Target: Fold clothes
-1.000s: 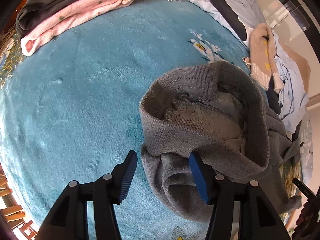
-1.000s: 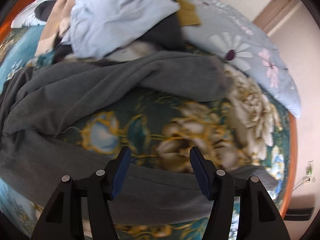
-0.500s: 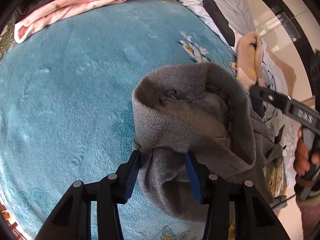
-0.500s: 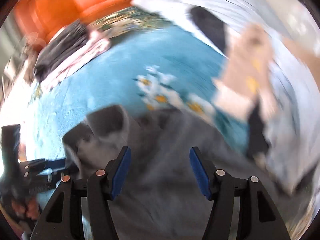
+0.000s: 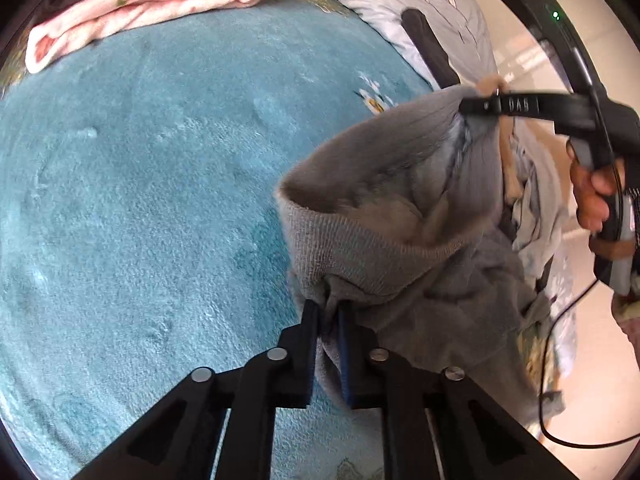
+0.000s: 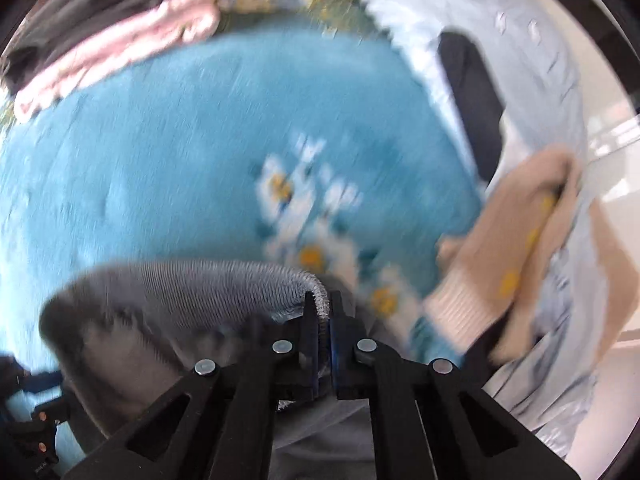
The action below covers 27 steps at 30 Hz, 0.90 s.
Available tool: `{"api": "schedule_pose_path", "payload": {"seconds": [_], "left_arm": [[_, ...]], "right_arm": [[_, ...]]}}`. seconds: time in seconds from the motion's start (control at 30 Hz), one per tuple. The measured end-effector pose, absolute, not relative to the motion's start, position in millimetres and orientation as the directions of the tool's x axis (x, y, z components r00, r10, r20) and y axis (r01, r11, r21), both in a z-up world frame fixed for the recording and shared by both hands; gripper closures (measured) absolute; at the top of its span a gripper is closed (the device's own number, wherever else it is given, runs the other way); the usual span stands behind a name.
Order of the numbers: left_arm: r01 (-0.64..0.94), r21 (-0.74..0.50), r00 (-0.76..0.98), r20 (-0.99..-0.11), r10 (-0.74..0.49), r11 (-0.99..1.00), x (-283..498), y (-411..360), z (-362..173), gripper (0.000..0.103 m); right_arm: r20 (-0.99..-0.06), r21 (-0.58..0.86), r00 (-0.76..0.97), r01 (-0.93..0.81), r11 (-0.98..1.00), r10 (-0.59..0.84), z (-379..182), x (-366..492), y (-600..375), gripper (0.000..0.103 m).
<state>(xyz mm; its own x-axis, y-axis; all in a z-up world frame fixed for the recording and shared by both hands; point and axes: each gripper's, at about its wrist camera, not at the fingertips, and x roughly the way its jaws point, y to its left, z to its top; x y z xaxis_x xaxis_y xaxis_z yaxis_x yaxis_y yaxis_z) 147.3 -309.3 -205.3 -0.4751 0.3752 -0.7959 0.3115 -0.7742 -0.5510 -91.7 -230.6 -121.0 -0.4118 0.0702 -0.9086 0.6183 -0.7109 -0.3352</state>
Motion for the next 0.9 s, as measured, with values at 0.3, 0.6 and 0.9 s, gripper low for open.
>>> {"api": "schedule_pose_path", "payload": {"seconds": [0.3, 0.6, 0.9], "left_arm": [[0.377, -0.662, -0.575, -0.716, 0.397, -0.648, 145.7, -349.5, -206.7, 0.099], [0.397, -0.765, -0.592, -0.636, 0.495, -0.508, 147.6, -358.9, -219.8, 0.075], [0.485, -0.753, -0.570, -0.658, 0.492, -0.444, 139.6, -373.1, -238.7, 0.060]], "right_arm": [[-0.901, -0.378, -0.413, 0.601, -0.704, 0.132, -148.2, -158.6, -311.6, 0.099], [-0.923, -0.358, -0.340, 0.591, -0.723, 0.179, -182.6, -172.4, -313.7, 0.098], [-0.925, -0.142, -0.369, 0.568, -0.811, -0.097, -107.1, -139.9, -250.3, 0.036]]}}
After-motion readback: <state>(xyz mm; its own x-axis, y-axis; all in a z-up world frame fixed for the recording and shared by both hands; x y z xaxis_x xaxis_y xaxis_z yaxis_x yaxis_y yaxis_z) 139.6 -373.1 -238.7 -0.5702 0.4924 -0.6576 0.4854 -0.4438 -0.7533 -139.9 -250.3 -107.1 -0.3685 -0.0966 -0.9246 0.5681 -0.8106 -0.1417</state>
